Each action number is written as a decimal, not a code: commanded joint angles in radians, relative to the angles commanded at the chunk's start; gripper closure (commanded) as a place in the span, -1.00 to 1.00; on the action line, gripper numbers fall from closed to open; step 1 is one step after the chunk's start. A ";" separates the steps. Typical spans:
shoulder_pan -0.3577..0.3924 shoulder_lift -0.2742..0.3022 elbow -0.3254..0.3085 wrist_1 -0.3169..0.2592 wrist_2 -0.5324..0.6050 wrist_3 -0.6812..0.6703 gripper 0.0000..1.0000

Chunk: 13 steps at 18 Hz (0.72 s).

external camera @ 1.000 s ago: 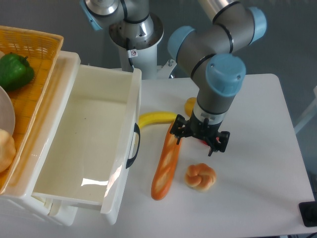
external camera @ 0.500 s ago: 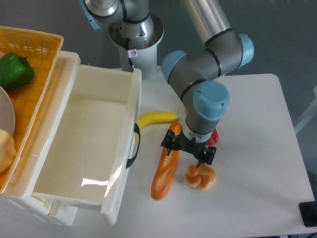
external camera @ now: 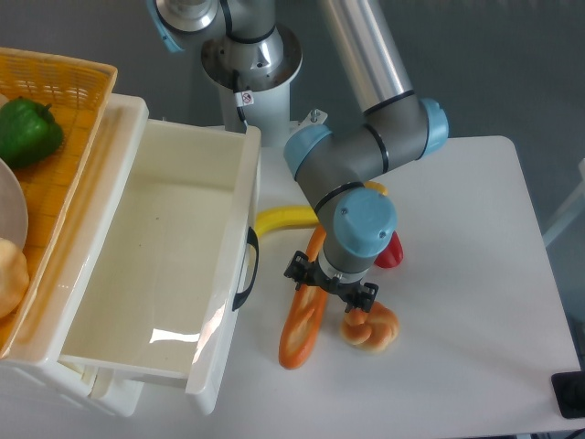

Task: Pick up the long bread
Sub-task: 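Lower the gripper onto the baguette and close the fingers around it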

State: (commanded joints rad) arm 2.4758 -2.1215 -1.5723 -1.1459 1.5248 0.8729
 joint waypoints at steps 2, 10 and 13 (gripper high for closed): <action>-0.002 -0.009 -0.003 0.000 -0.002 -0.002 -1.00; -0.008 -0.011 -0.052 0.055 -0.002 -0.006 -1.00; -0.009 -0.009 -0.054 0.055 -0.002 -0.012 -1.00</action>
State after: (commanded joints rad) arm 2.4667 -2.1307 -1.6260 -1.0907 1.5232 0.8606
